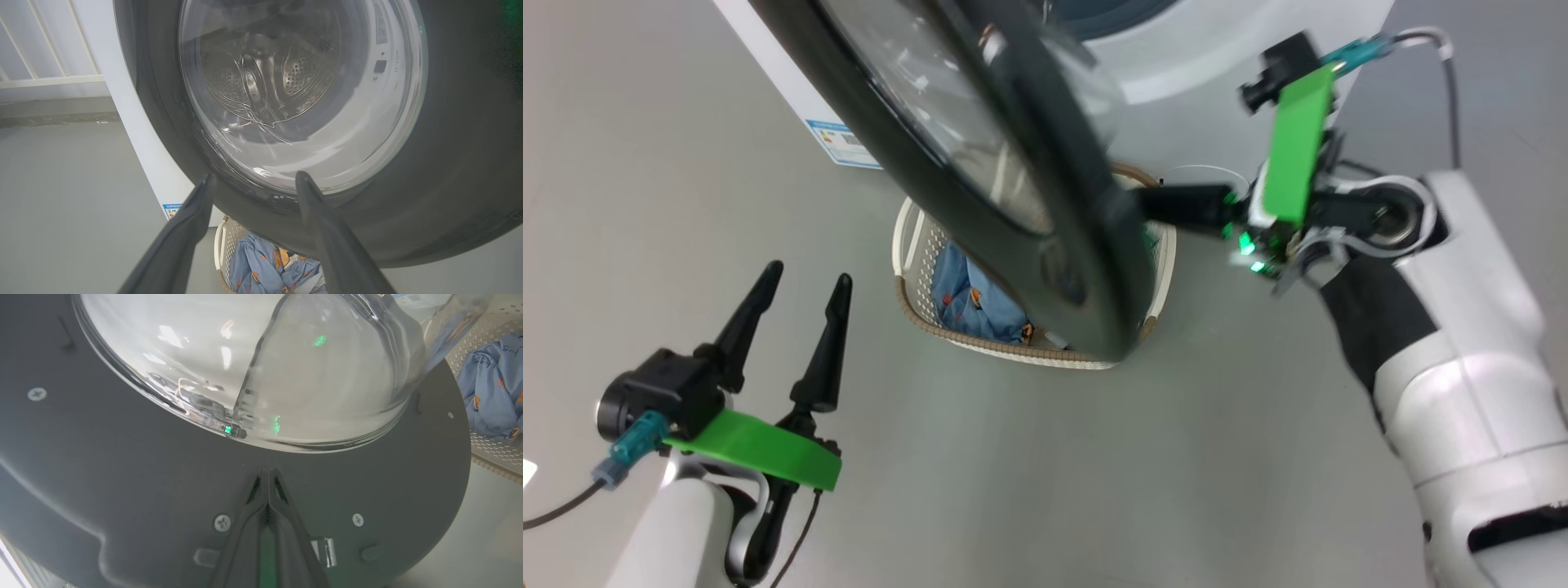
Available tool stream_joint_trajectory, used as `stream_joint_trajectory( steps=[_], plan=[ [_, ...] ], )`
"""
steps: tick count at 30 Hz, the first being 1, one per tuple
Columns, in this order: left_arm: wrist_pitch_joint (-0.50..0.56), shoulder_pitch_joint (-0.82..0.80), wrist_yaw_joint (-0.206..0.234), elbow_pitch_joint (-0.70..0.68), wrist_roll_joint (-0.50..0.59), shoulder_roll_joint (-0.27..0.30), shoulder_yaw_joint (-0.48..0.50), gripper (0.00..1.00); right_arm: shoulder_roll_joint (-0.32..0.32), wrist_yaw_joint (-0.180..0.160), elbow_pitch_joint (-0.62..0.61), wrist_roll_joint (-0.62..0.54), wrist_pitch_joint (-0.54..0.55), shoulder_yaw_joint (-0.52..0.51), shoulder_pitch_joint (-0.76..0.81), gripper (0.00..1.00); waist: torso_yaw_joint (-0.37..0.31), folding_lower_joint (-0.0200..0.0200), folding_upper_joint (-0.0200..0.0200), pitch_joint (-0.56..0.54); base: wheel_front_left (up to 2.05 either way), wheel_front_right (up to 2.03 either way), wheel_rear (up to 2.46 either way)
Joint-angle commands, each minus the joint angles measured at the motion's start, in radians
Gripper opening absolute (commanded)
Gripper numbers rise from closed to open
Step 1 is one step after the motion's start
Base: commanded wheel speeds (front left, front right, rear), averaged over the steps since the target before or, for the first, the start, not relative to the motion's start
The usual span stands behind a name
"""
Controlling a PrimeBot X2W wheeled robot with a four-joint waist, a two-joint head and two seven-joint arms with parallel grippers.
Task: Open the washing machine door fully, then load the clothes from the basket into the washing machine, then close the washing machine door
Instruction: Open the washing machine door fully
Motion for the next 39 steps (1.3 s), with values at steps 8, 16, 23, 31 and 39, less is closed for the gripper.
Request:
stream_joint_trajectory(
  steps=[8,16,23,31,39],
  plan=[
    [-0.006,0.016,-0.002,-0.04,0.006,0.031,0.033,1.0,0.037,0.002,-0.131,0.15,-0.083,0.216,0.085,0.0,0.012,0.0001,0.0,-0.018,0.0,0.0,0.0],
    [-0.006,0.021,-0.002,-0.032,0.008,0.027,0.036,1.0,0.037,0.002,-0.139,0.256,-0.158,0.357,0.101,0.0,0.024,0.0001,0.0,-0.03,0.0,0.0,0.0],
    [-0.006,0.027,-0.002,-0.026,0.007,0.024,0.036,1.0,0.037,0.002,-0.135,0.338,-0.22,0.465,0.092,0.0,0.03,0.0,0.0,-0.038,0.0,0.0,0.0],
    [-0.006,0.033,-0.002,-0.018,0.009,0.018,0.048,1.0,0.037,0.002,-0.122,0.419,-0.299,0.555,0.074,0.0,0.025,0.0,0.0,-0.05,0.0,0.0,0.0],
    [-0.006,0.057,-0.002,-0.001,0.017,0.019,0.079,1.0,0.002,0.002,-0.133,0.455,-0.374,0.558,0.11,0.0,-0.015,0.0,0.0,-0.101,0.0,0.0,0.0]
  ],
)
